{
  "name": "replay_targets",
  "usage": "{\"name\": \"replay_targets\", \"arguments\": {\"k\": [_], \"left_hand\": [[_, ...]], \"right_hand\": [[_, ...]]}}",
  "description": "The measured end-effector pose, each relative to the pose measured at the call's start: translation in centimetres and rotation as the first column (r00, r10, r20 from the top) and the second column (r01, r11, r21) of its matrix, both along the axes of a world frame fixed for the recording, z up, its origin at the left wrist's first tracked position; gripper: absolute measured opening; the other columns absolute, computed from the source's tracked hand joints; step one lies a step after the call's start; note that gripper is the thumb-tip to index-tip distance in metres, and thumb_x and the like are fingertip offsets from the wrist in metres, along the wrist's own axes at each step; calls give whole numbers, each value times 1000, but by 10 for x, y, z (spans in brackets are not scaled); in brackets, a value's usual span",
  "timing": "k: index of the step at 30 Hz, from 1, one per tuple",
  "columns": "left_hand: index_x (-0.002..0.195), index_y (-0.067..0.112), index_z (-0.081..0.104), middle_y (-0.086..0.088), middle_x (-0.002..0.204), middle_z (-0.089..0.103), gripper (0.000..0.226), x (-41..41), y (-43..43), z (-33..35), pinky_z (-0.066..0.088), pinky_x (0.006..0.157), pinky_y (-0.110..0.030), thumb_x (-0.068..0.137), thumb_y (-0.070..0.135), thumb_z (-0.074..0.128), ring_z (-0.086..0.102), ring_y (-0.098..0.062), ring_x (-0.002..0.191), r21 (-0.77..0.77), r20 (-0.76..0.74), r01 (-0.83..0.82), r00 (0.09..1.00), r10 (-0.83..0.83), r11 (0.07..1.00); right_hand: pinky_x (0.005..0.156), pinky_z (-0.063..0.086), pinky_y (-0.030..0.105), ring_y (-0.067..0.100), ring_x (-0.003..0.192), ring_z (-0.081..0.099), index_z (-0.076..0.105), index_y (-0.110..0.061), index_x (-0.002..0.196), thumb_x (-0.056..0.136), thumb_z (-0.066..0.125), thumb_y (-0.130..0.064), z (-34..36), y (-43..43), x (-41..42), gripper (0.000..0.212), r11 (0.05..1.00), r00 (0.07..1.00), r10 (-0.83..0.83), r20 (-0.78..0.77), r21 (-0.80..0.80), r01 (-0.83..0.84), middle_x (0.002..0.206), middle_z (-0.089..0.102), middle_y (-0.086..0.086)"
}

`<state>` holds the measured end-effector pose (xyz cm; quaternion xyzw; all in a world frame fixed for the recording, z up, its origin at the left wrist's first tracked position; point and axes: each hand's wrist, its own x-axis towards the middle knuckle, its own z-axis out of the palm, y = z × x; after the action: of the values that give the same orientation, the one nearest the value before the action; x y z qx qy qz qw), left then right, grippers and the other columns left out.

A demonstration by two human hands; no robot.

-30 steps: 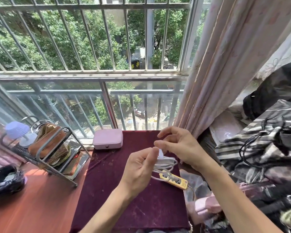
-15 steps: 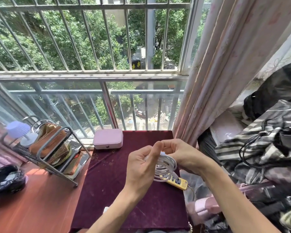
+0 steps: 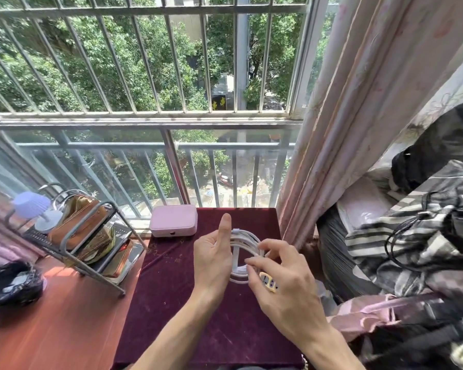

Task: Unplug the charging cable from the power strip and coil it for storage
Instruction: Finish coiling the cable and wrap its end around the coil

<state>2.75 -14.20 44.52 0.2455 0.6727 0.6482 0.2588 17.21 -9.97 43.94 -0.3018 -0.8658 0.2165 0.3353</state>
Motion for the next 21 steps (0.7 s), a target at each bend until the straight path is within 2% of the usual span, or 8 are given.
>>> {"name": "replay_targets", "arguments": {"k": [2, 4, 7, 10, 12, 16, 18, 21], "left_hand": [[59, 5, 71, 2, 53, 65, 71, 1, 2, 1, 42, 54, -22, 100, 58, 49, 54, -8, 48, -17, 13, -4, 1000, 4, 1000], [69, -15, 61, -10, 56, 52, 84, 1, 3, 2, 36, 57, -32, 96, 64, 50, 43, -17, 54, -45, 26, -12, 1000, 14, 999], [70, -20, 55, -12, 61, 44, 90, 0, 3, 2, 31, 58, -38, 94, 67, 49, 34, -22, 59, -81, 28, -7, 1000, 9, 997], [77, -21, 58, -27, 61, 54, 92, 2, 1, 2, 39, 58, -48, 95, 69, 48, 43, -24, 59, -86, 31, 57, 998, -55, 995], [80, -21, 61, -37, 69, 63, 90, 3, 1, 0, 46, 62, -54, 96, 67, 48, 52, -25, 62, -75, 27, 89, 996, -87, 993], [72, -17, 58, -19, 54, 54, 84, 2, -2, -1, 39, 55, -41, 98, 63, 50, 46, -19, 53, -32, 20, 89, 996, -88, 996], [75, -11, 66, -27, 63, 65, 76, 0, -2, -2, 46, 60, -49, 100, 60, 49, 56, -23, 57, -31, 19, 103, 995, -103, 994], [76, 7, 75, -18, 74, 77, 63, -3, -3, -2, 55, 71, -49, 102, 57, 47, 71, -30, 67, -39, -16, 122, 992, -123, 992]], "right_hand": [[80, 53, 41, 15, 95, 63, 82, -24, 100, 88, 75, -30, -7, -4, -4, 15, 996, 999, -29, 32, 89, 26, 126, 64, -4], [81, 51, 40, 20, 98, 64, 80, -23, 101, 82, 86, -17, -14, -5, -9, 21, 988, 997, -56, 47, 147, 48, 132, 64, 3], [83, 48, 38, 20, 98, 64, 72, -24, 101, 75, 94, -12, -18, -1, -14, 36, 985, 996, -72, -45, 156, 78, 127, 62, 3], [84, 47, 37, 20, 97, 65, 64, -27, 104, 76, 93, -15, -21, 6, -19, 42, 979, 994, -56, -97, 191, 74, 126, 57, 1], [85, 47, 37, 21, 99, 64, 68, -28, 104, 80, 88, -17, -23, 11, -20, 33, 971, 993, -18, -115, 234, 44, 128, 56, 1], [94, 43, 34, 20, 111, 59, 76, -30, 103, 86, 76, -25, -24, 22, -18, 17, 954, 988, 111, -108, 291, -76, 136, 55, 2], [95, 44, 35, 20, 115, 58, 77, -29, 101, 88, 77, -25, -23, 26, -16, 14, 947, 983, 151, -106, 301, -113, 138, 55, 1], [92, 48, 39, 19, 117, 61, 73, -28, 101, 93, 76, -25, -19, 28, -16, 9, 936, 970, 205, -128, 316, -156, 137, 60, -3]]}}
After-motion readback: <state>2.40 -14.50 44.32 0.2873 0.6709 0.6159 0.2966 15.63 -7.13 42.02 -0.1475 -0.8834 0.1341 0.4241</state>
